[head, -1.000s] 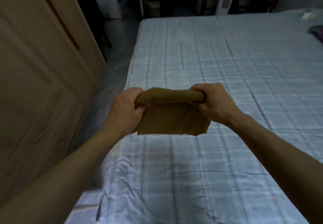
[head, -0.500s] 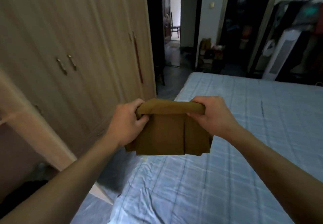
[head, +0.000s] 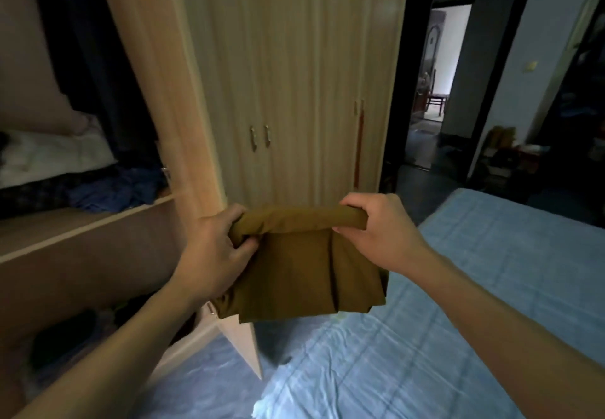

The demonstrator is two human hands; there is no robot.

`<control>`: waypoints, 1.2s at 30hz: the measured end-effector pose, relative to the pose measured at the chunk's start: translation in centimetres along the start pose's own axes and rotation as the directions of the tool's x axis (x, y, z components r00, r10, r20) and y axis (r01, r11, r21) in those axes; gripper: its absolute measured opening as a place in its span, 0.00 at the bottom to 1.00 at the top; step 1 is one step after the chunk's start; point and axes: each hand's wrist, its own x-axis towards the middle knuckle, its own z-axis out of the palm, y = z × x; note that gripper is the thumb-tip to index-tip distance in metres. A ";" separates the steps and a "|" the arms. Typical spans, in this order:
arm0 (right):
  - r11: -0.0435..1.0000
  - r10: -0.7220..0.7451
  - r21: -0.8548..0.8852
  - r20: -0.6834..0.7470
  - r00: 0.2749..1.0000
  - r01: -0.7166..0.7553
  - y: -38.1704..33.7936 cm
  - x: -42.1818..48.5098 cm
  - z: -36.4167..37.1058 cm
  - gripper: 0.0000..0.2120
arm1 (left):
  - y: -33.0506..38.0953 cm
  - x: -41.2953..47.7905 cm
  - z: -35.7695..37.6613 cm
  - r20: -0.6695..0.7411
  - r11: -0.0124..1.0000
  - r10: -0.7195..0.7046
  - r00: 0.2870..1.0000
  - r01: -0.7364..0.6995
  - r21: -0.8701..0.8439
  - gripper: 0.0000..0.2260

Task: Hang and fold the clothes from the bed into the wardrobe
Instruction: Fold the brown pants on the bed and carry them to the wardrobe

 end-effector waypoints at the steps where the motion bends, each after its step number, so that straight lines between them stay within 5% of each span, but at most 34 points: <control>1: 1.000 -0.018 0.023 0.028 0.999 0.017 -0.6 0.6 1.5 0.06 | -0.8 -1.0 -1.0 -0.018 1.000 -0.020 1.000 0.020 0.016 0.06; 11: 0.967 -0.224 0.172 0.246 0.943 0.185 -10.8 6.8 16.3 0.02 | -9.4 -9.8 -14.0 -0.171 0.922 -0.242 0.955 0.281 0.266 0.10; 23: 0.908 -0.398 0.267 0.313 0.862 0.322 -23.2 11.2 29.9 0.05 | -18.4 -18.4 -25.4 -0.379 0.869 -0.304 0.874 0.418 0.265 0.09; 36: 0.883 -0.430 0.393 0.463 0.775 0.255 -18.7 16.5 45.3 0.05 | -29.4 -20.1 -23.1 -0.404 0.739 -0.520 0.752 0.634 0.229 0.08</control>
